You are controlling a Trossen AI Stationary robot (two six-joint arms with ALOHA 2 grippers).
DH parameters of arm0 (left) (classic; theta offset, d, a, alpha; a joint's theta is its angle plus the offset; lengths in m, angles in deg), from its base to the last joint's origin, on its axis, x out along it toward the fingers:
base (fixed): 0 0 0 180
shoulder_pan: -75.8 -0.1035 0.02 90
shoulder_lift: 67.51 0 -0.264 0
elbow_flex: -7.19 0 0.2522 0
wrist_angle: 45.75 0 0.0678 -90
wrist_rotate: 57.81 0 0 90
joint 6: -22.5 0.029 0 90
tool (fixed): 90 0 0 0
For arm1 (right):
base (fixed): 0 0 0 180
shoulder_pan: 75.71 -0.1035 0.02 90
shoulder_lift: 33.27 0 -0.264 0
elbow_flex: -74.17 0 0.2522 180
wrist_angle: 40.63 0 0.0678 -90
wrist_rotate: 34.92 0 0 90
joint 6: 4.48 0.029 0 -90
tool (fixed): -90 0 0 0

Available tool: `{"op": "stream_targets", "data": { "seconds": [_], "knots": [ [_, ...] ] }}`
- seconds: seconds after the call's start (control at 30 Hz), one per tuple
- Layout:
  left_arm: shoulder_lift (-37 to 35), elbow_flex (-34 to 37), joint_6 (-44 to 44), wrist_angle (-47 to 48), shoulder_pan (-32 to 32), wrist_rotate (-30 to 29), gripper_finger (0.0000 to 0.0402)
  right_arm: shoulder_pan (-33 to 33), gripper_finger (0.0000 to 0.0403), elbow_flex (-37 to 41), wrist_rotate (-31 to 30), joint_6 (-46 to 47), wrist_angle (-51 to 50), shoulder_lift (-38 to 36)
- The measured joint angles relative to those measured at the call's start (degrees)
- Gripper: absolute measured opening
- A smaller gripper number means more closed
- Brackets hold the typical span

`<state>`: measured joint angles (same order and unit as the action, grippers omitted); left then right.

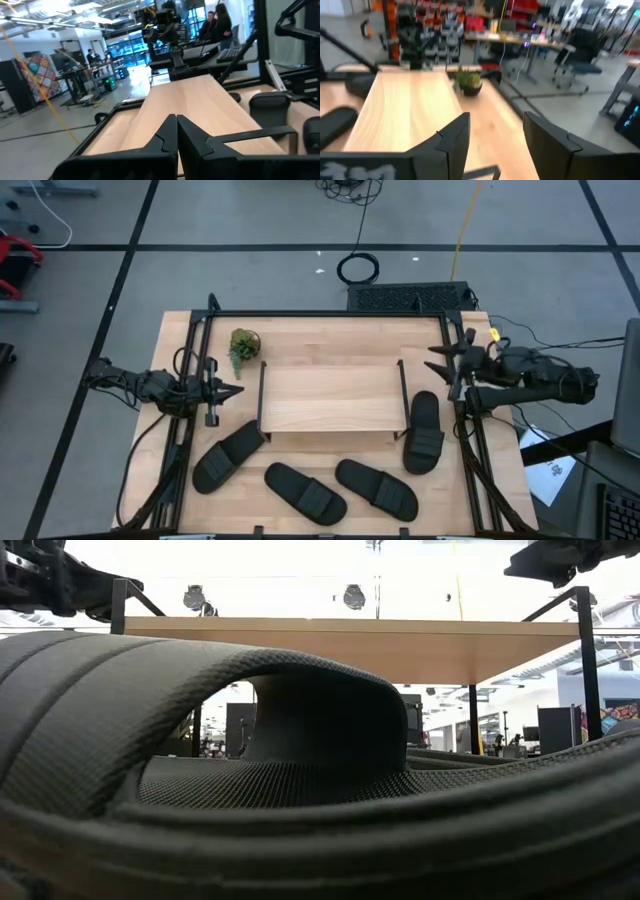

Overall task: Pick and place slides into the shelf
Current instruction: Put the black slipper on the shelf

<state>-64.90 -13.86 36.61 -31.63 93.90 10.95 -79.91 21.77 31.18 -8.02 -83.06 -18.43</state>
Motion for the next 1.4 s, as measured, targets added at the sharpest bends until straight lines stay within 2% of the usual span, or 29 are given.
{"op": "stream_targets", "data": {
  "seconds": [0.17, 0.37, 0.67, 0.83, 1.03, 1.23, 1.4],
  "knots": [
    [0.00, -0.01, -2.30, 0.39, 0.00, -0.15, 0.0003, -0.02, 0.0177, -0.25, 0.47, 0.74, -1.81, 2.66],
    [0.00, 0.00, -5.15, -0.12, -0.02, -0.06, 0.0003, -0.02, 0.0178, -0.25, 5.33, -1.30, 0.87, 3.42],
    [0.00, 0.00, -5.20, -0.52, -0.02, 0.64, 0.0003, 0.00, 0.0162, 0.28, 16.80, -4.47, 1.52, 1.53],
    [0.00, 0.00, -5.05, -0.60, -0.02, 0.84, 0.0003, -0.02, 0.0119, 2.91, 21.11, -2.91, 3.10, 1.10],
    [0.00, -0.01, -4.05, -1.22, 0.07, 2.33, 0.0003, 0.00, 0.0013, 9.20, 21.15, -1.51, 9.54, -1.19],
    [0.00, 0.00, -4.61, -1.31, 1.97, 4.05, 0.0003, 0.00, 0.0003, 15.63, 23.16, -1.47, 17.26, -3.19],
    [0.33, -3.16, -4.66, -0.58, 3.62, 12.27, 0.0003, -0.02, 0.0003, 19.64, 26.72, -3.29, 24.83, -5.30]
  ]
}}
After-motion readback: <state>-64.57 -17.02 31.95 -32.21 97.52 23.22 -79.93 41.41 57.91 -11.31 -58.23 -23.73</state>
